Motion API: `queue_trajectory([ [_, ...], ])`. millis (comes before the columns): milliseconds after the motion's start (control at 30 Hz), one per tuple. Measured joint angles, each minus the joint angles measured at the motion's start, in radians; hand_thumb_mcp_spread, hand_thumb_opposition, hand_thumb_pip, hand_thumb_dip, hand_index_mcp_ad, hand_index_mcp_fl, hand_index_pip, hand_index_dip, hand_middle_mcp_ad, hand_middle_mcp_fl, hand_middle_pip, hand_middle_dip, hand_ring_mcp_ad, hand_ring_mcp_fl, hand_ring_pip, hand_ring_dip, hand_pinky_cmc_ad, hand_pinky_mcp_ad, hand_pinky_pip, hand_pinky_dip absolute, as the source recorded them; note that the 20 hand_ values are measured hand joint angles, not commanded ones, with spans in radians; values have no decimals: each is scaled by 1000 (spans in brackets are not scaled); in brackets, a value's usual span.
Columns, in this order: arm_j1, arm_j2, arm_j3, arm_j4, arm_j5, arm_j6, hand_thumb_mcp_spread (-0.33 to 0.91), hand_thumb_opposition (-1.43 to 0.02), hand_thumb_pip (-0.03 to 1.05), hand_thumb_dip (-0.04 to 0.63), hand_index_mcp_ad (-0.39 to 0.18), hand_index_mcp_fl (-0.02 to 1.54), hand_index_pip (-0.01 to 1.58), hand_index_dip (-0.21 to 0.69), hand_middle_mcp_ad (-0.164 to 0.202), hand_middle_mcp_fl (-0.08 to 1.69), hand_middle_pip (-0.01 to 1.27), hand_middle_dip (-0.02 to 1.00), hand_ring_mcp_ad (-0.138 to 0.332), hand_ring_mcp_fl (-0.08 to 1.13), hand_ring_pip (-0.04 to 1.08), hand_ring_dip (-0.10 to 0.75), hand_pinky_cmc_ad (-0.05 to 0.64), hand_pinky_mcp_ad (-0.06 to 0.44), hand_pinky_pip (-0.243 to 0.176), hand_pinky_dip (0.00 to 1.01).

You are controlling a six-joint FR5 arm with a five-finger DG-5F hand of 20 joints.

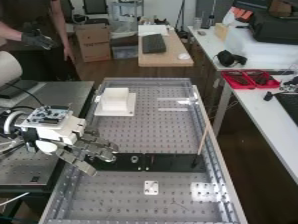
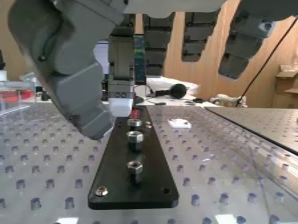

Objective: Grab the smaller nut and place it in the white container

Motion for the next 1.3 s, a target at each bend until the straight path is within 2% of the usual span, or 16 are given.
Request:
queue_trajectory([
  [67, -1, -3, -1, 3, 4, 3, 415, -850, 747, 204, -110, 37, 1552, 188, 16, 138, 119, 253, 127, 0, 87, 127, 346, 311, 21, 206],
  [833, -17, -65, -4, 60, 14, 6, 431, -850, 747, 223, -106, 84, 1553, 204, 16, 157, 119, 253, 126, 0, 87, 131, 335, 311, 23, 204],
  [900, -17, -68, -3, 61, 15, 4, 431, -850, 747, 223, -108, 84, 1553, 204, 16, 157, 119, 253, 129, -2, 87, 131, 339, 312, 19, 202],
  [933, -17, -69, -2, 59, 15, 3, 431, -850, 747, 223, -105, 84, 1553, 204, 16, 164, 119, 253, 126, -2, 89, 131, 339, 312, 37, 206],
  [1300, -16, -77, -3, 58, 21, -3, 431, -850, 747, 223, -110, 65, 1548, 204, 16, 171, 119, 253, 129, 0, 93, 136, 335, 311, 35, 194],
])
